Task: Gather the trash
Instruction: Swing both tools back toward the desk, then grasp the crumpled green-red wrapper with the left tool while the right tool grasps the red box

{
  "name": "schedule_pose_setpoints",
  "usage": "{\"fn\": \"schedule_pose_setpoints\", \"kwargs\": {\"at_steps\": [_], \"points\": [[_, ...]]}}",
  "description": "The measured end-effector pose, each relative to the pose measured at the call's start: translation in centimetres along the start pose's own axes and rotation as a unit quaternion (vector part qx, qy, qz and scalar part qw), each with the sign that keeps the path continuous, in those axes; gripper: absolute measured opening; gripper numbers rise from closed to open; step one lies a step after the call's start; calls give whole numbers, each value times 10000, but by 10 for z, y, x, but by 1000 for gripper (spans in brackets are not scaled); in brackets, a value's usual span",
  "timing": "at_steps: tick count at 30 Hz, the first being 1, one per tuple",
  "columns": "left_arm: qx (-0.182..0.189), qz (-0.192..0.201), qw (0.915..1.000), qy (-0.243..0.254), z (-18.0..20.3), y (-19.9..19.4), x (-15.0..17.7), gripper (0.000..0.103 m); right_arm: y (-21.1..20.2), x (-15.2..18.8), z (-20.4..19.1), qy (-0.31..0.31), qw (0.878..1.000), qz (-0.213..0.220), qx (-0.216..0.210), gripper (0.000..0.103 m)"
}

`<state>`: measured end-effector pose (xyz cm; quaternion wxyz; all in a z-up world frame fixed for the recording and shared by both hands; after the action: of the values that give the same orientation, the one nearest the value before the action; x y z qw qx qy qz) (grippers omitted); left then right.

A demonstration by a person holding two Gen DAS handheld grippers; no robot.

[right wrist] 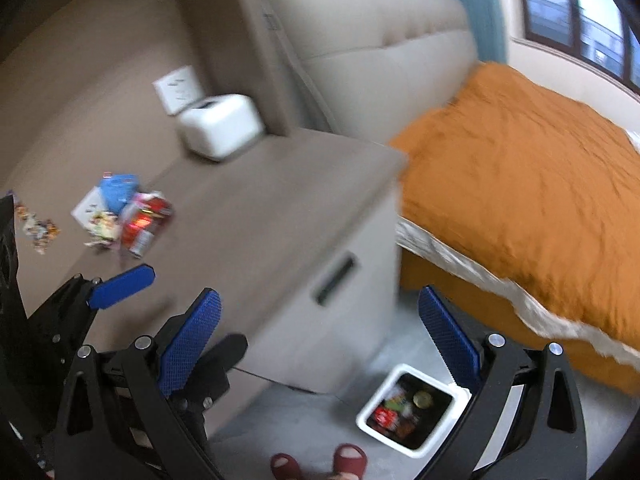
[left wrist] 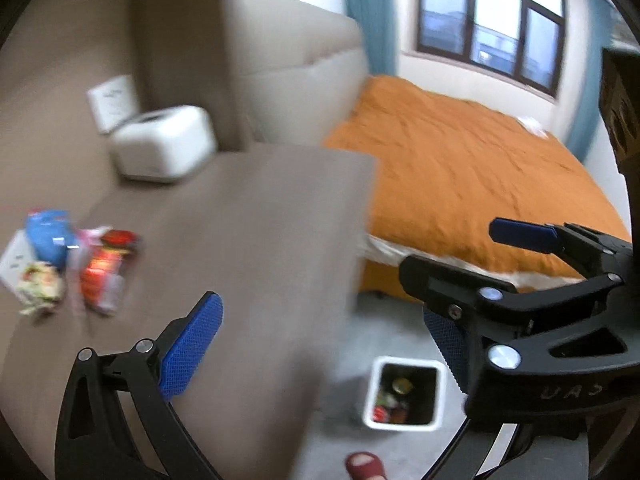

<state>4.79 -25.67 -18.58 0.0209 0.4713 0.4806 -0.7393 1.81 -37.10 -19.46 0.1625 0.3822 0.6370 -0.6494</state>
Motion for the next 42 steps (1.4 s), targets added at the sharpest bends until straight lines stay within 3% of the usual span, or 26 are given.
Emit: {"fn": "schedule_pose_setpoints", "kwargs": {"at_steps": [11, 17, 23, 28, 36, 42], "points": [[-1103, 495, 9900, -723, -119, -59, -12, 98, 7, -50, -135, -1032, 9901, 493, -809, 98], [-1658, 595, 9781, -1108, -182, -84, -2, 98, 15, -61, -190, -1311, 9834, 552, -1122, 98], [-2219, 492, 9609, -1584, -254, -96, 19, 98, 42, -61, -227, -1365, 9836, 303, -1139, 98], [-2380, 397, 9539, -1788, -291, -91, 26, 98, 80, -57, -241, -1313, 9869, -75, -930, 98], [-2361, 264, 9541, -1822, -326, -59, 21, 98, 133, -55, -246, -1192, 9902, -473, -561, 98], [-2346, 44, 9536, -1889, -350, -31, 24, 98, 156, -48, -269, -1122, 9862, -833, -891, 98]]}}
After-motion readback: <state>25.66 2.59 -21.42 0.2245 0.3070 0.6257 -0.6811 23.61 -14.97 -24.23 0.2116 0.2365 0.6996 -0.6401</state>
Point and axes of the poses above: each gripper's, at about its wrist camera, not at the fingertips, and y roughly the way its jaws point, z to its right, x to its underside, the point moved 7 cm from there along y, roughly the way its jaws point, and after that the axes turned 11 degrees about x, right-handed, at the moved point
